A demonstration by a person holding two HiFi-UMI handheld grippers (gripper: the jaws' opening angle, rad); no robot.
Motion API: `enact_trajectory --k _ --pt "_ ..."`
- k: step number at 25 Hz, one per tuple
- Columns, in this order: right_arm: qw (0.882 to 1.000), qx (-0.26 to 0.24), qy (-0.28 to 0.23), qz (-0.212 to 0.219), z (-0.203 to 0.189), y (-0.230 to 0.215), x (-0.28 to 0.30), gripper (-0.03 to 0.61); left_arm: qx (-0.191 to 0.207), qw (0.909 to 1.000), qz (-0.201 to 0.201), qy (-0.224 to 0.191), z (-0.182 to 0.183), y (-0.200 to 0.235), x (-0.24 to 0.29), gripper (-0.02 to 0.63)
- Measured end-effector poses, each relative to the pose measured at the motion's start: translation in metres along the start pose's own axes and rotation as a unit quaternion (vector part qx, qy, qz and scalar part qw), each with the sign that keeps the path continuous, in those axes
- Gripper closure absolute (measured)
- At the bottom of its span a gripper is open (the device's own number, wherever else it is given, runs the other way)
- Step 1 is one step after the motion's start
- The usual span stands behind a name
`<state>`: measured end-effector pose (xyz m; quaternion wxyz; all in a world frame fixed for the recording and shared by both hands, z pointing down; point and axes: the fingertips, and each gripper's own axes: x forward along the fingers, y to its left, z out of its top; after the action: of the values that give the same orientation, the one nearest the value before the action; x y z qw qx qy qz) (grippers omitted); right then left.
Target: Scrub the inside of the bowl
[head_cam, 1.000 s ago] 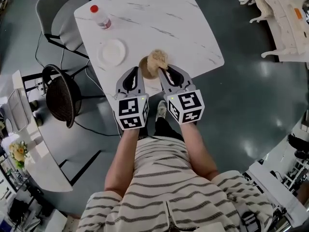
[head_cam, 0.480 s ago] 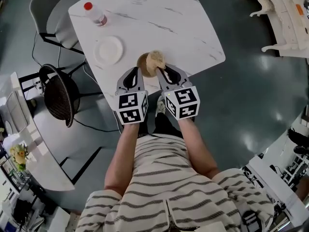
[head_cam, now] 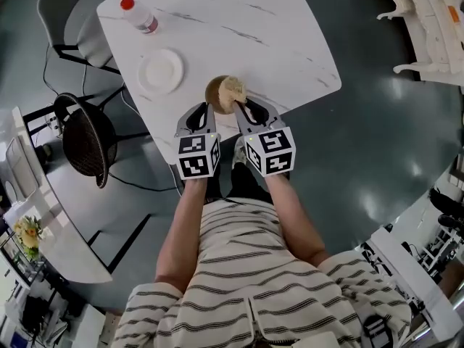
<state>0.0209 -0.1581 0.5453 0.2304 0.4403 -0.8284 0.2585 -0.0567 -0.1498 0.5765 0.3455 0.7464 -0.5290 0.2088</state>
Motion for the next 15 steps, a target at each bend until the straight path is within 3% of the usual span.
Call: enact_trajectory --k 6,15 --pt "1.000 -0.001 0.015 0.002 -0.011 0.002 0.010 0.505 -0.024 0.9994 -0.003 0.025 -0.017 0.006 0.010 0.606" --pt "1.000 0.000 0.029 -0.001 -0.023 -0.002 0.016 0.505 -0.126 0.9906 -0.034 0.043 -0.039 0.014 0.023 0.568"
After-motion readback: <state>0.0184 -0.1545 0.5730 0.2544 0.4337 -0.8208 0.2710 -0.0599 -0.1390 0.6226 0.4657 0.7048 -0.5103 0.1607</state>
